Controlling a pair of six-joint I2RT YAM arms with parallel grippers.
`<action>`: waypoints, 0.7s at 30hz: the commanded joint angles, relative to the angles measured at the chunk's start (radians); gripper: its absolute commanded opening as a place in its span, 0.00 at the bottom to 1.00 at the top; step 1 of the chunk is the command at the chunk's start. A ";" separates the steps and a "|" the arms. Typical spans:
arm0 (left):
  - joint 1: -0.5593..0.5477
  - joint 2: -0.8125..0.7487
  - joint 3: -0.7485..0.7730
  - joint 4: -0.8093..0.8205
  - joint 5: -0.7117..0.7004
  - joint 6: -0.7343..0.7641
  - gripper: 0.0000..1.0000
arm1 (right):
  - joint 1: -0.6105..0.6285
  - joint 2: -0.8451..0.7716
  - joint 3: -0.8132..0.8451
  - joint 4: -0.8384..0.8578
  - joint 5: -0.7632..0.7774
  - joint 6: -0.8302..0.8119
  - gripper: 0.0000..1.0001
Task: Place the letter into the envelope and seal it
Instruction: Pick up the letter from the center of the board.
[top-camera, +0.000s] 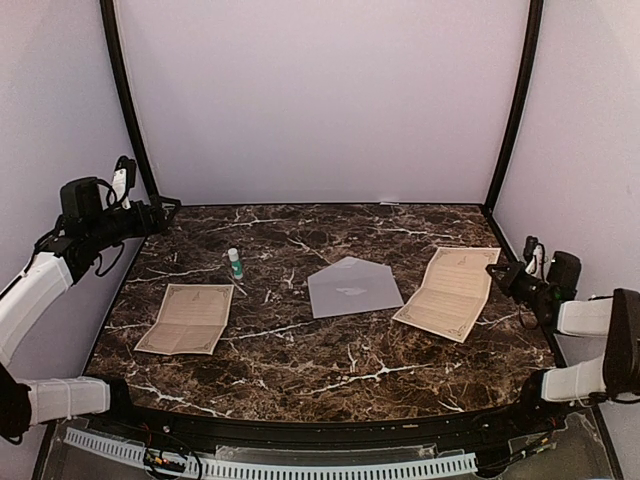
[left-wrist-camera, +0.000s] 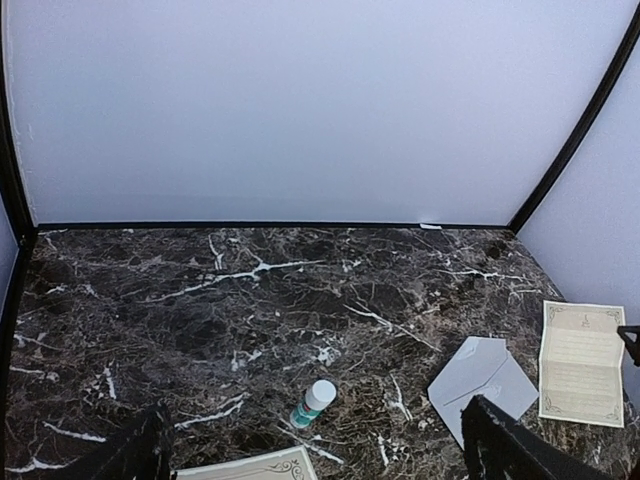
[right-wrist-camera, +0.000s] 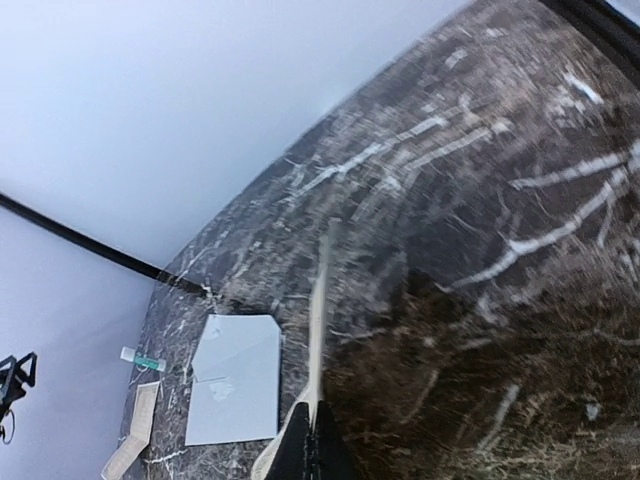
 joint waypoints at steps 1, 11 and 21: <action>-0.052 0.007 0.028 0.046 0.038 0.016 0.99 | 0.039 -0.185 0.095 -0.114 -0.087 -0.061 0.00; -0.251 0.048 0.103 0.092 0.091 0.024 0.99 | 0.232 -0.338 0.360 -0.285 -0.080 -0.101 0.00; -0.358 0.086 0.124 0.183 0.279 0.024 0.97 | 0.561 -0.157 0.539 -0.188 -0.007 -0.105 0.00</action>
